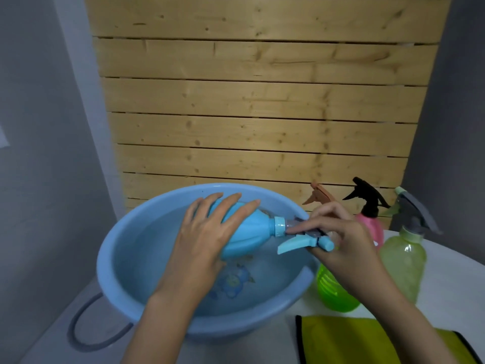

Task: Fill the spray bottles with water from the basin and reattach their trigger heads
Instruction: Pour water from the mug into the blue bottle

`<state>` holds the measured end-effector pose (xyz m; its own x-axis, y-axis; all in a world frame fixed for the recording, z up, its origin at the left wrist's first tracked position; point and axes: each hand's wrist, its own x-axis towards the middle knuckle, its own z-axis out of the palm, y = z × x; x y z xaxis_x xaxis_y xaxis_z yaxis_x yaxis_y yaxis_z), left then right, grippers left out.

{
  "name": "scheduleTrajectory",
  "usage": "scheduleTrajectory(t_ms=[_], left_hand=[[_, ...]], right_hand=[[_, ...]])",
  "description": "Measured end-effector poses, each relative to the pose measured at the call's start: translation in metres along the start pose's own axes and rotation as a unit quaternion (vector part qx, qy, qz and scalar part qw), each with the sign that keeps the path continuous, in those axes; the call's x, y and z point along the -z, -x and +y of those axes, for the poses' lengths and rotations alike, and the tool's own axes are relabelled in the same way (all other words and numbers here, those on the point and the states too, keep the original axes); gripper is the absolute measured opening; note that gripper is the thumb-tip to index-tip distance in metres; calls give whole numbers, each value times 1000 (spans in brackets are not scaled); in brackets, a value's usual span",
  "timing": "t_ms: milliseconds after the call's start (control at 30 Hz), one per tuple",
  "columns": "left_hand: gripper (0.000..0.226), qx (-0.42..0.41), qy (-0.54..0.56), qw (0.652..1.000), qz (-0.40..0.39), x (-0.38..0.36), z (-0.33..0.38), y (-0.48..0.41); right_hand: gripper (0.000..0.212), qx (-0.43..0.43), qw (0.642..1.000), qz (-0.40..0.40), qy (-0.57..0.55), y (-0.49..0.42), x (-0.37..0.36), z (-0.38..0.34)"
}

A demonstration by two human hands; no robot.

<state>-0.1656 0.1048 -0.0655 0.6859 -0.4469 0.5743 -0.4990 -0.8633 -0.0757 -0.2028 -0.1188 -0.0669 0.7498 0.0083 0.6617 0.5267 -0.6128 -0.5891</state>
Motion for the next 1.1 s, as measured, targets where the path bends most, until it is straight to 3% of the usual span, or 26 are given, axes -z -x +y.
scheduleTrajectory(t_ms=[133,200,400,467,633,733,833,1000,1100], left_hand=[[112,11,1,1000,21,-1,9,-4],[114,21,-4,1000,22,-2,13,-7],[121,0,-6,998,62,3,37,-15],[115,-16,-11,996,86,5,48,-18],[121,-61,-5,993,101,6,73,-21],[104,-90,8,987,130,8,91,-22],[88,-102,10,984,147,10,102,-23],[94,-122,7,983,133,3,112,-25],[90,-117,7,983,138,2,114,-24]], right_hand=[[37,5,997,-70,26,8,13,-6],[41,-13,994,-105,17,12,18,-7],[24,-30,999,-21,-20,16,28,-10],[17,-2,999,17,38,20,36,-7],[48,33,976,54,207,27,48,-8],[58,75,941,55,325,33,59,-12],[52,67,919,80,379,39,74,-16],[45,-20,926,-18,376,49,89,2],[29,-91,919,-69,376,57,100,7]])
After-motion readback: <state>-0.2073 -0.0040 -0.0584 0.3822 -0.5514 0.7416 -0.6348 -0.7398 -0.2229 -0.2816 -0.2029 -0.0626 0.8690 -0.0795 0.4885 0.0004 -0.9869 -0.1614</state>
